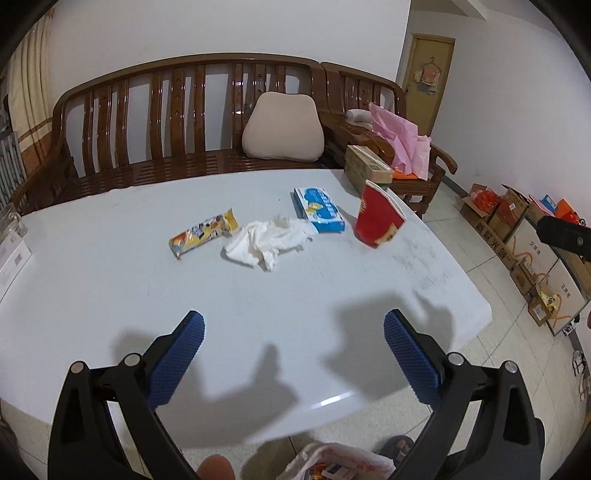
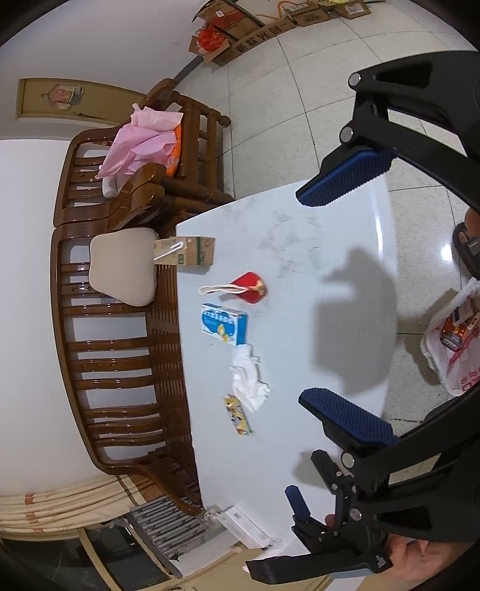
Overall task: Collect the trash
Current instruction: 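Raise both open tools back up toward the table, then reach the left tool to the white tissue while the right tool reaches the red paper cup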
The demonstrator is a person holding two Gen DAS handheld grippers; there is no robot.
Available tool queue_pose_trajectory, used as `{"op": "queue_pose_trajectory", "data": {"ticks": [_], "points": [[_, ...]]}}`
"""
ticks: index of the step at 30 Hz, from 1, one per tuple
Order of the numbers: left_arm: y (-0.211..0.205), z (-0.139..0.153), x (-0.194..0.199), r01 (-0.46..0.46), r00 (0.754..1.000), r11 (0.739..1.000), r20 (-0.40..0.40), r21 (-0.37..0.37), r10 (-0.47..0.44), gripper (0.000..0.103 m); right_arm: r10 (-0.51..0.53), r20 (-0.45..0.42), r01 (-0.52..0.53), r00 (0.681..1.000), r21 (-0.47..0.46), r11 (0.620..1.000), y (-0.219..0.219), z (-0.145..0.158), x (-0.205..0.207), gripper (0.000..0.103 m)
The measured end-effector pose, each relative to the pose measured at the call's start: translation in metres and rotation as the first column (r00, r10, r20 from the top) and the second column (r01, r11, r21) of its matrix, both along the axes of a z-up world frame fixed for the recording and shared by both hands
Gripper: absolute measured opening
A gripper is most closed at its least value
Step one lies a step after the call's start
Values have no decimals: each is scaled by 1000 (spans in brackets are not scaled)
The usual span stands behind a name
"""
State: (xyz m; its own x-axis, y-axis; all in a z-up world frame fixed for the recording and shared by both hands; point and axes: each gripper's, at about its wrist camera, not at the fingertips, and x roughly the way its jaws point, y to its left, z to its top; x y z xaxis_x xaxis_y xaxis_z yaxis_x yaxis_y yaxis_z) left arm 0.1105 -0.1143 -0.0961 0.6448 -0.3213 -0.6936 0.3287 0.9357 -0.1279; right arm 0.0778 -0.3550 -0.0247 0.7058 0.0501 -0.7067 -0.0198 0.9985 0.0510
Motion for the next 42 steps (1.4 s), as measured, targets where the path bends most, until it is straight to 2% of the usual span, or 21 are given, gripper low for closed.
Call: {"op": "queue_pose_trajectory", "data": {"ticks": [15,30,42], "points": [[-20,-24,64,-12,1000,999,-17,43,13,95,16,-62,-19,998,-48,999,10,-22,83,96],[-27,-68,124,-37,995,997,-85,65,43,95,11,-182,-19,983,-46,999,3,-73,165,96],[-29,-88,151,-59,991,995,-114,76,67,95,-5,-230,-7,973,-54,999,0,-100,199,96]]}}
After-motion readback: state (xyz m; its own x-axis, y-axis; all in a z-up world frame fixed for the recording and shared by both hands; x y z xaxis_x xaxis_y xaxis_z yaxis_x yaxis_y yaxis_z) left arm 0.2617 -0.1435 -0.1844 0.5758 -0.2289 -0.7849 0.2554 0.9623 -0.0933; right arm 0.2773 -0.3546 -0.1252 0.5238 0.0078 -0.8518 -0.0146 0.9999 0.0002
